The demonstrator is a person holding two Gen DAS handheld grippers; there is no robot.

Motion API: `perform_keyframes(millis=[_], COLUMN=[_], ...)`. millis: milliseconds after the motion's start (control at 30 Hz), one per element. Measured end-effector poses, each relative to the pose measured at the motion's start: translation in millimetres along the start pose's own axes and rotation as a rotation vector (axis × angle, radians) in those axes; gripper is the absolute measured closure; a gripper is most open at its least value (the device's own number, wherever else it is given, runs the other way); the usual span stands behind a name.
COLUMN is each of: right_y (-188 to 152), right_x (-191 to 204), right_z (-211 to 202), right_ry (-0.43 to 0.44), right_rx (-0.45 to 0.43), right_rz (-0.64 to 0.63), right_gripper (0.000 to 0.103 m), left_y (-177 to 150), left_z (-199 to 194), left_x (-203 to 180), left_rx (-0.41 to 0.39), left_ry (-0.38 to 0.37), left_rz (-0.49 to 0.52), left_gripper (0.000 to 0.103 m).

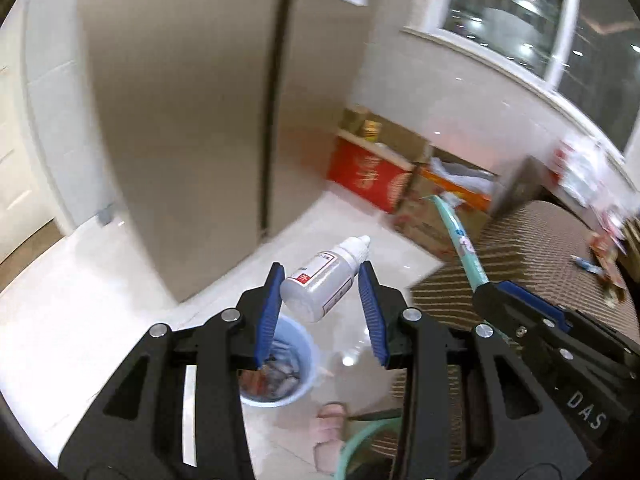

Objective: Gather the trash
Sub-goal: 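Carry the bottle and packet over the wastebasket and open both tools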

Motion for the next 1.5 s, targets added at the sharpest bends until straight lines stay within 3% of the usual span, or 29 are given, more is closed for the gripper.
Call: perform_keyframes(millis=[267, 467, 533, 633, 867, 1000, 1500], right_y=[-12.7, -22.8, -25.9, -29.7, -30.7, -29.2, -16.1], right_x=[56.8, 76.5, 78.5, 78.7, 74.2, 73.6, 51.1], right_z=[75.0, 117.8, 128.4, 140.5, 135.1, 125.8, 102.6], right_ry=[0.054, 0.082, 0.064, 0.051, 0.017, 0.005, -0.030], right_rx=[0.070, 0.087, 0.087, 0.092, 0.068, 0.044, -0.017], right_rz=[-0.044, -0.079, -0.094, -0.090, -0.105, -0.103, -0.075], right_gripper=[0.079, 0.074, 0.064, 0.064, 0.064, 0.057, 0.056], left_y=[-13.6, -19.0, -22.1, -26.2, -28.8, -28.4, -19.8], left_z=[35.2, 56.5, 62.8, 66.5, 74.7, 77.9, 84.2], left_x=[77.6, 101.0, 108.3, 114.1, 111.8, 109.5, 91.3], left_rx=[0.066, 0.089, 0.102, 0.111, 0.126, 0.130, 0.132], left_ry=[0.128, 0.178, 0.195, 0.194, 0.173, 0.158, 0.130], left_rz=[-0.070, -0.106, -0.119, -0.121, -0.115, -0.103, -0.066], left_gripper=[0.065, 0.065, 0.065, 0.065, 0.065, 0.065, 0.065])
Point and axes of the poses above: each gripper's, at about its wrist camera, not at the fingertips, and z roughly the way its jaws point, x to its left, y to its top, the point moved 3 cm from there along z, roughly the way its jaws point, and after that the axes turned 7 degrees about -x, right-handed, at the moved point
